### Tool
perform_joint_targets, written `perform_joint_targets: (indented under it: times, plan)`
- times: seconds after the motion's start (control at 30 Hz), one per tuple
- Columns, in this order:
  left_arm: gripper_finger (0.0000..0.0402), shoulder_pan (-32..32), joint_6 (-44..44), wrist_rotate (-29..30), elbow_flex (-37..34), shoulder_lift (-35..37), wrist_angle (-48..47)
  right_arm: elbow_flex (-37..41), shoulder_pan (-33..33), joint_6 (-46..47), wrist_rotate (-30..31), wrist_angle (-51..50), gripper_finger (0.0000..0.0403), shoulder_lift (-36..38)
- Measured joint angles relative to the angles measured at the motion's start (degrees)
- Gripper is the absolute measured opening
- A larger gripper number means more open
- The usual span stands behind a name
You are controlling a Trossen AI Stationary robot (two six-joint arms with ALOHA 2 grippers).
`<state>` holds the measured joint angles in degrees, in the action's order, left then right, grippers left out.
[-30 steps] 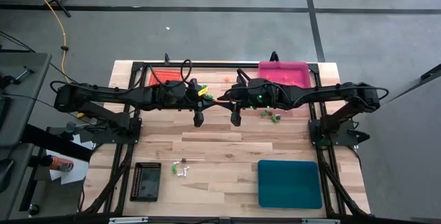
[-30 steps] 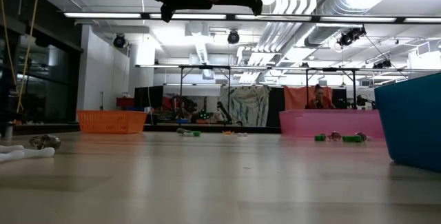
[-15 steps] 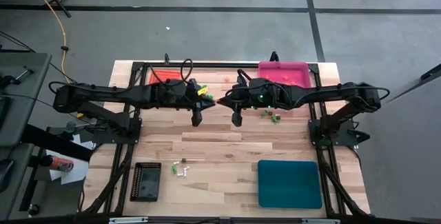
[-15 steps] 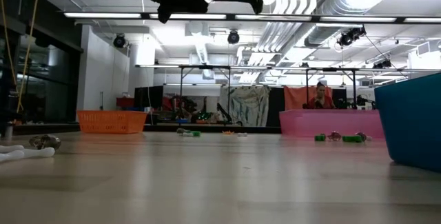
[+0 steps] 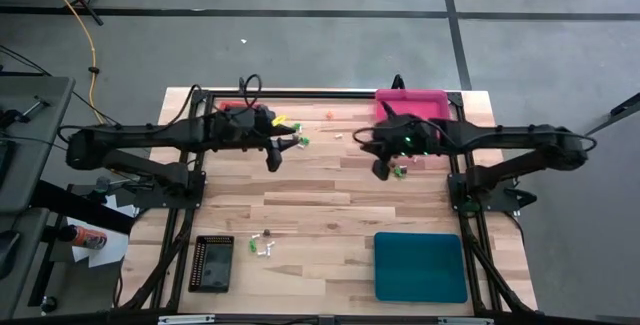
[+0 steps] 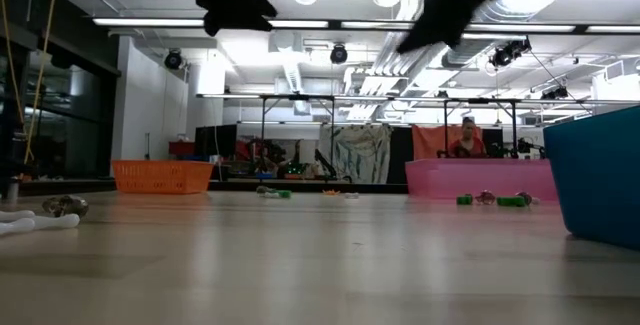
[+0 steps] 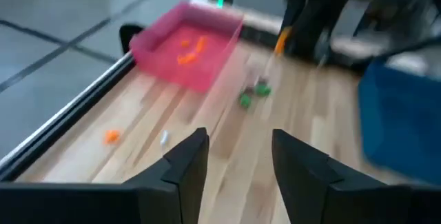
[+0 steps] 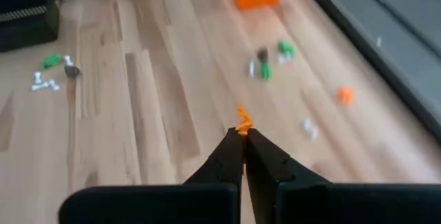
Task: Sort Halloween decoration
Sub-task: Put the bottom orange spider toy into the pink bin
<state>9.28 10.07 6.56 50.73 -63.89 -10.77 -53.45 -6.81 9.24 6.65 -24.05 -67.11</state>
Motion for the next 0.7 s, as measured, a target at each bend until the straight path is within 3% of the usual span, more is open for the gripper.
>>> perform_joint_targets:
  times: [0.13,0.3,0.4,0.7]
  plan:
    - [0.0146,-1.21,5.38,-0.1,-7.11,0.25,14.5,11.32,1.75,9.19,1.23,5.72,0.0,6.88]
    - [0.0145,-3.39,9.36,-1.43,-12.98,0.3,28.17,20.01,4.18,14.39,1.27,21.71,0.0,12.62]
    - [0.0145,-4.67,9.07,-1.55,-14.0,0.25,30.84,21.44,4.67,14.02,1.23,26.75,0.0,13.34]
    - [0.0145,-5.6,7.86,-1.48,-14.02,0.27,31.26,21.25,2.87,16.49,3.4,26.71,0.0,13.11]
